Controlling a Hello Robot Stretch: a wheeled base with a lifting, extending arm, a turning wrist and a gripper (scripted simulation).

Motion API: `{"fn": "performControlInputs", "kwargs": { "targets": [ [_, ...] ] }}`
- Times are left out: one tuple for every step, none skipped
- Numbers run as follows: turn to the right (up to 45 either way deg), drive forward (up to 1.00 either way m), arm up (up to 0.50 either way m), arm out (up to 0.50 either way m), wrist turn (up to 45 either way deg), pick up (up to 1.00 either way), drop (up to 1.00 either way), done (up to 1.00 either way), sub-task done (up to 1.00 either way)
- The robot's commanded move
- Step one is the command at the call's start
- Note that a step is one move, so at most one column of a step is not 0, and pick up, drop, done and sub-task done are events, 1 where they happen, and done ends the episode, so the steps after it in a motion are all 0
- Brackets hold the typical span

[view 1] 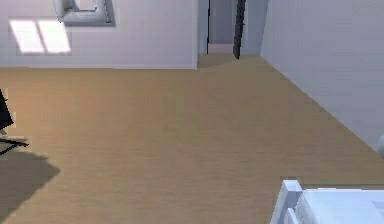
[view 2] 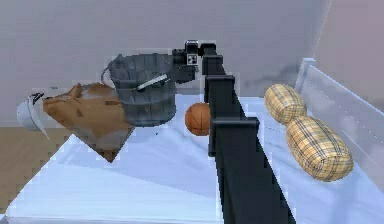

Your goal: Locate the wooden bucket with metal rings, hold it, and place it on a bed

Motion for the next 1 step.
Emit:
{"fn": "performControlInputs", "kwargs": {
  "targets": [
    [0.0, 0.0, 0.0, 0.0, 45.0, 0.0, 0.0, 0.0, 0.0]
  ]
}}
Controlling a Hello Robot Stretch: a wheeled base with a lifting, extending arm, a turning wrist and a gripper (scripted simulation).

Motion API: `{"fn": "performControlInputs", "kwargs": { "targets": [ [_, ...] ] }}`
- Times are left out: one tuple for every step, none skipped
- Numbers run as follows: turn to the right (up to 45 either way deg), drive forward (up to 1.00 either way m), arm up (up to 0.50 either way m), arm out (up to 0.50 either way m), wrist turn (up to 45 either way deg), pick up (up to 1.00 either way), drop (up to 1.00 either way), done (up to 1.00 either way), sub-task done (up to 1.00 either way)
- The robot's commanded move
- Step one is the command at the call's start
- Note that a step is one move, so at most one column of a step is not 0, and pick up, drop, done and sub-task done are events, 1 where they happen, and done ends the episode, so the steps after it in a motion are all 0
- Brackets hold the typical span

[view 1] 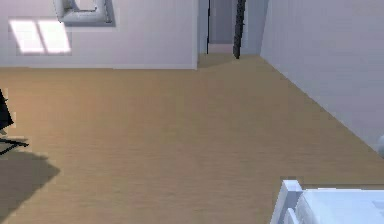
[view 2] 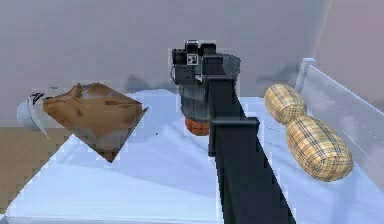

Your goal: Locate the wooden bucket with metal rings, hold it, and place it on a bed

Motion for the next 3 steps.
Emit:
{"fn": "performControlInputs", "kwargs": {
  "targets": [
    [0.0, 0.0, 0.0, 0.0, 21.0, 0.0, 0.0, 0.0, 0.0],
    [0.0, 0.0, -0.26, 0.0, 0.0, 0.0, 0.0, 0.0, 0.0],
    [0.0, 0.0, -0.32, 0.0, 0.0, 0.0, 0.0, 0.0, 0.0]
  ]
}}
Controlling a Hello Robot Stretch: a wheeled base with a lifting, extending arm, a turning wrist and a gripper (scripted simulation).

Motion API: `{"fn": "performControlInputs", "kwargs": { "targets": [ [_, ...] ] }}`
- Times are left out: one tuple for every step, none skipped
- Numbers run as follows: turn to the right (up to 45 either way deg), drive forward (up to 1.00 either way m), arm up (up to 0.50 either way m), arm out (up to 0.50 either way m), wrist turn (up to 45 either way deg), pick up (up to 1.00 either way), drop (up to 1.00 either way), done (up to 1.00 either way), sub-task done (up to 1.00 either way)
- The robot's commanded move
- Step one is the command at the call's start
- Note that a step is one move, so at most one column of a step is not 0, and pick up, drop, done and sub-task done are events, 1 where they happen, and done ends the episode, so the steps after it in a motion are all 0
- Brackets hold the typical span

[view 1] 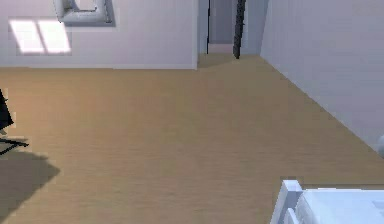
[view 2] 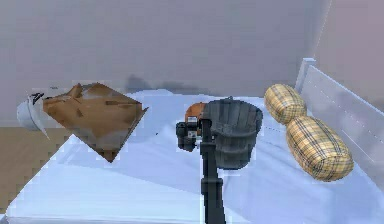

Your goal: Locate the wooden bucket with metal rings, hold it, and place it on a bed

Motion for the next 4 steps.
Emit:
{"fn": "performControlInputs", "kwargs": {
  "targets": [
    [0.0, 0.0, 0.0, 0.0, 0.0, 0.0, 1.0, 0.0, 0.0],
    [0.0, 0.0, 0.1, 0.0, 0.0, 0.0, 0.0, 0.0, 0.0],
    [0.0, 0.0, 0.0, -0.08, 0.0, 0.0, 0.0, 0.0, 0.0],
    [0.0, 0.0, 0.0, 0.0, 0.0, 0.0, 0.0, 1.0, 0.0]
  ]
}}
